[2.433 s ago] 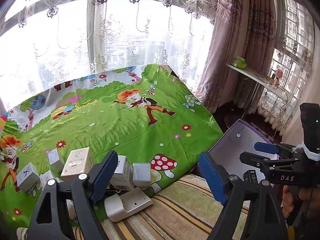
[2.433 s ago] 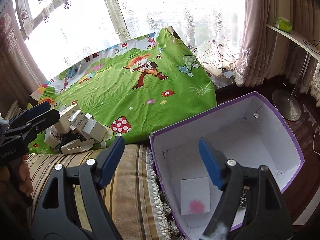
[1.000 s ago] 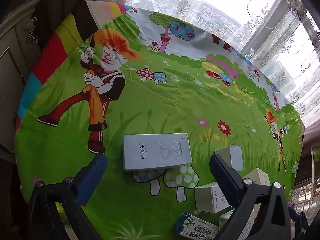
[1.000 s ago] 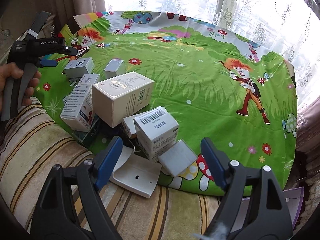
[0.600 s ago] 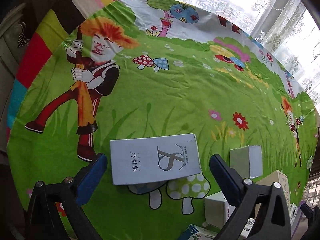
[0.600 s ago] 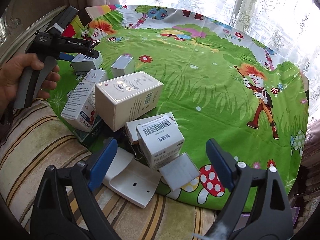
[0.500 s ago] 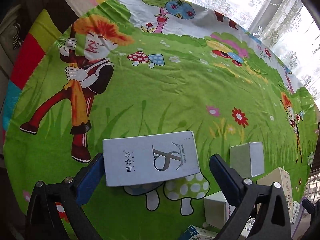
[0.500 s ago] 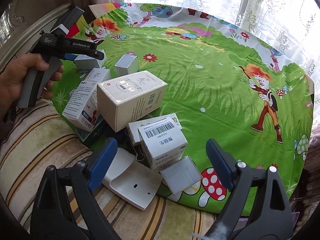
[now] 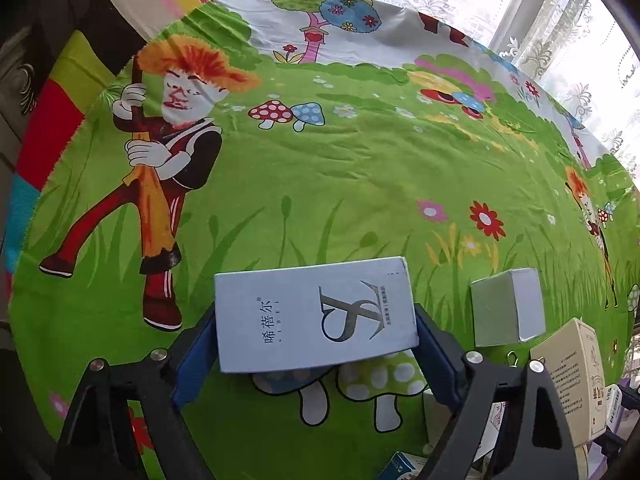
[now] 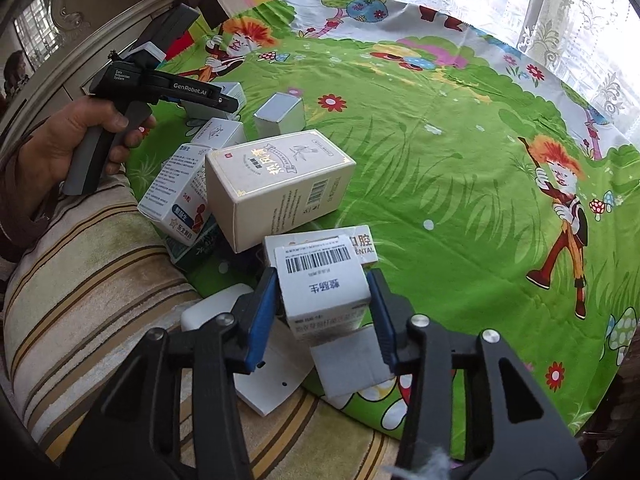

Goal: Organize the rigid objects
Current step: 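Carry both held boxes over the open purple-rimmed box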

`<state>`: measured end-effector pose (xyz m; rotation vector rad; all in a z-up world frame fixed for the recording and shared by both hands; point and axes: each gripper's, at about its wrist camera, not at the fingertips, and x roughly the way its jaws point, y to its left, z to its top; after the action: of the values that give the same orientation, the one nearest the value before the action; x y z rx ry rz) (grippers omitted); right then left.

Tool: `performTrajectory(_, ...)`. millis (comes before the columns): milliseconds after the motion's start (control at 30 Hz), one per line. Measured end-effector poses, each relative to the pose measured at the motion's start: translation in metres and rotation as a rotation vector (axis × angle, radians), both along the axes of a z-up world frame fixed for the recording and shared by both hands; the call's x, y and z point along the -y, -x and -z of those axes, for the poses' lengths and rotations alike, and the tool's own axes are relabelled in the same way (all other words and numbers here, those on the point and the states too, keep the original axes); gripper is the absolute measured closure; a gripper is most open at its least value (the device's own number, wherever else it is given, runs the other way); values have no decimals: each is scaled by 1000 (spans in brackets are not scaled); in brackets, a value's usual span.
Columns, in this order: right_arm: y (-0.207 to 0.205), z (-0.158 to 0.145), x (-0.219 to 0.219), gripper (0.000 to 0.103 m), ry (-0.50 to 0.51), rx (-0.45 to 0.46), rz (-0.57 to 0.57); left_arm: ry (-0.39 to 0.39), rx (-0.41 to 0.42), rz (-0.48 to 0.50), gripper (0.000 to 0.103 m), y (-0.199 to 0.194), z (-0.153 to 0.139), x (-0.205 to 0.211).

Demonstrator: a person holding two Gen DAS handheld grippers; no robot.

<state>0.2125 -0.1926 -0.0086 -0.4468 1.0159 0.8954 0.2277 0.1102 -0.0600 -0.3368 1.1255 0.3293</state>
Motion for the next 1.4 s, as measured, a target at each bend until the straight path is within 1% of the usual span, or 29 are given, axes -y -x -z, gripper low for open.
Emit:
performTrajectory(200, 1, -7, 8, 55, -27, 18, 12, 11, 39, -23, 15, 11, -9, -1)
performTrajectory(433, 2, -32, 19, 55, -105, 59, 57, 6, 116, -69, 15, 28, -32, -3)
performTrajectory(567, 7, -46, 26, 55, -155, 88, 104, -2, 173, -74, 15, 38, -51, 3)
performTrajectory(700, 16, -57, 36, 55, -185, 123, 177, -19, 237, -46, 15, 48, -76, 20)
performTrajectory(900, 38, -73, 64, 55, -171, 211, 339, -22, 323, 62, 15, 62, -107, 71)
performTrajectory(1000, 51, -77, 83, 55, -163, 236, 419, -18, 343, 133, 15, 69, -115, 104)
performTrajectory(1100, 66, -75, 103, 55, -159, 250, 474, -5, 355, 210, 15, 78, -120, 140)
performTrajectory(1233, 83, -67, 134, 55, -163, 227, 561, 23, 345, 338, 15, 86, -118, 192)
performTrajectory(1333, 94, -59, 156, 55, -142, 221, 620, 31, 325, 432, 15, 93, -114, 230)
performTrajectory(1400, 103, -56, 174, 55, -145, 213, 662, 47, 309, 493, 15, 99, -110, 254)
